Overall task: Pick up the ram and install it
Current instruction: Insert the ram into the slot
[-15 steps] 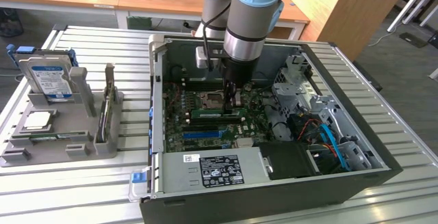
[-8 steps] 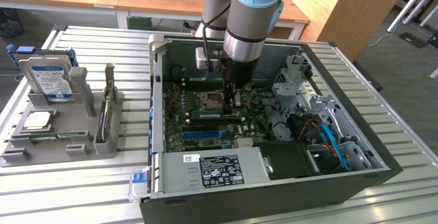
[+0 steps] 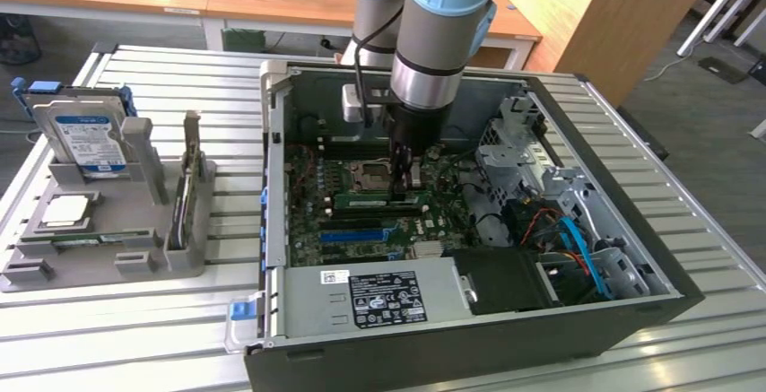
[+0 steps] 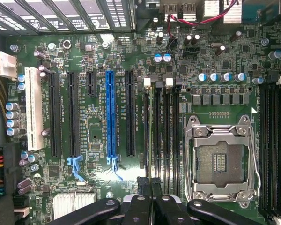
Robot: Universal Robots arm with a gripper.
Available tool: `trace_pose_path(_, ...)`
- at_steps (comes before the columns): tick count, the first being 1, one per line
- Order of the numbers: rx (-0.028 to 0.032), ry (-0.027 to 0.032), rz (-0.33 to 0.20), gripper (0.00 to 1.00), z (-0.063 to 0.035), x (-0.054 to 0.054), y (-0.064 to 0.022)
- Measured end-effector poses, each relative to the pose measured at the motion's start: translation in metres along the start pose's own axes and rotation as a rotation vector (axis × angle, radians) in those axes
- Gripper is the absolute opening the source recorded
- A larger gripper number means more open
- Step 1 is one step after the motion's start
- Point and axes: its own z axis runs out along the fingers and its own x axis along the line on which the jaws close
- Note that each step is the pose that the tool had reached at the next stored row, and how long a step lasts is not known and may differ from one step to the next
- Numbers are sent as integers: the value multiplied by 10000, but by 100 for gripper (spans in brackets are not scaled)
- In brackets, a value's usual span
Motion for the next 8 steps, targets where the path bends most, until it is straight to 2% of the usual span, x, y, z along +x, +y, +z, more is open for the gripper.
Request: trace_pose_path(8, 1, -1, -1, 12, 7, -3, 0)
